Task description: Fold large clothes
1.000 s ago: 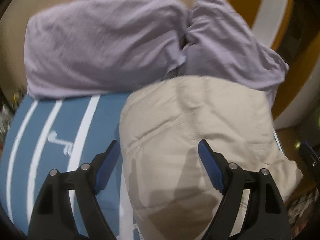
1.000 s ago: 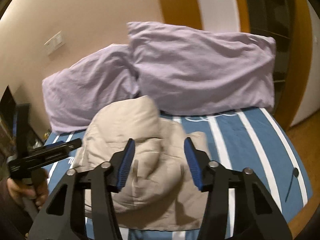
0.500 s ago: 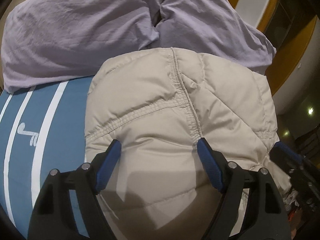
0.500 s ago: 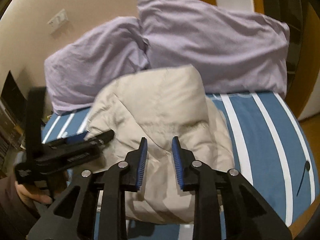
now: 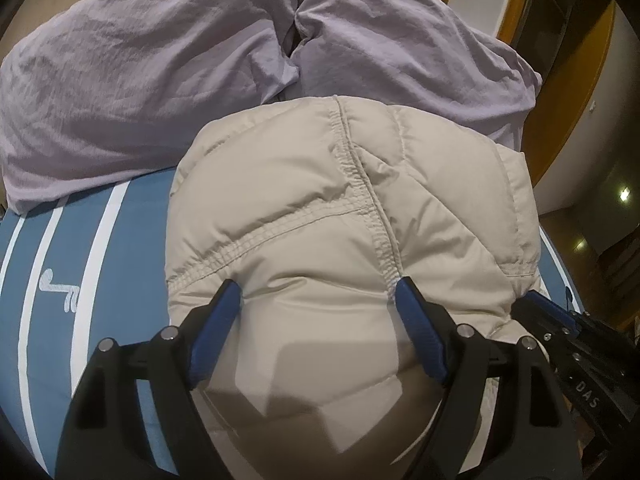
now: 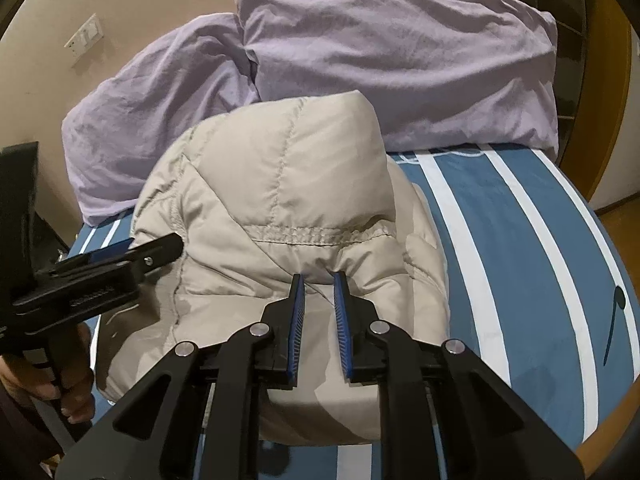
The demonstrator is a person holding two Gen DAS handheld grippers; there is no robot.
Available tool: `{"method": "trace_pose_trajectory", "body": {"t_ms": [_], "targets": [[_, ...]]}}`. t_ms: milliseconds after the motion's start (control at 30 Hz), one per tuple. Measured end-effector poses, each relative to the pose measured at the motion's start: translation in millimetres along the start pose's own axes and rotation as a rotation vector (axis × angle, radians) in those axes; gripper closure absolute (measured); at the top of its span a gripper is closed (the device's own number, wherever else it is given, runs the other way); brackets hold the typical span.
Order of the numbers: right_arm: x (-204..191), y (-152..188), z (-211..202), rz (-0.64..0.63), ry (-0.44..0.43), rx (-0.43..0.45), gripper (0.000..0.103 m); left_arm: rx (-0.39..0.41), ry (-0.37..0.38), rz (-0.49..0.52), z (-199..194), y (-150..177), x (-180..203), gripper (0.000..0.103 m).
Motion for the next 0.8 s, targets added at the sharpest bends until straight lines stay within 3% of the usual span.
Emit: {"method": "trace_pose_trajectory", "body": {"t_ms": [267, 433, 567, 800], "targets": [[15, 19, 15, 0.020, 0.025, -0.023, 0.089, 0.031, -0.007, 0.043, -8, -4, 10, 0.021], [28, 32, 22, 0.069, 0.006, -0.035, 0.089, 0.088, -0.001, 0.009, -22, -25, 7, 0.020], [30, 35, 23, 0.081, 0.008, -0.034, 0.089, 0.136, -0.042, -0.009, -28, -46, -1, 0.020], [27, 30, 18, 0.055, 0.036, -0.026, 0.088, 0.121, -0.110, 0.004, -5, -47, -9, 0.019]]}}
Point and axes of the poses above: each gripper's, at about its wrist camera, not at the fingertips, and z roughly the way its jaws point, x to its right, y to its underside, the point moved 10 cm from there along z, roughly the way its jaws point, and after that the axes turned 3 degrees about -x, right-handed, at the moved point
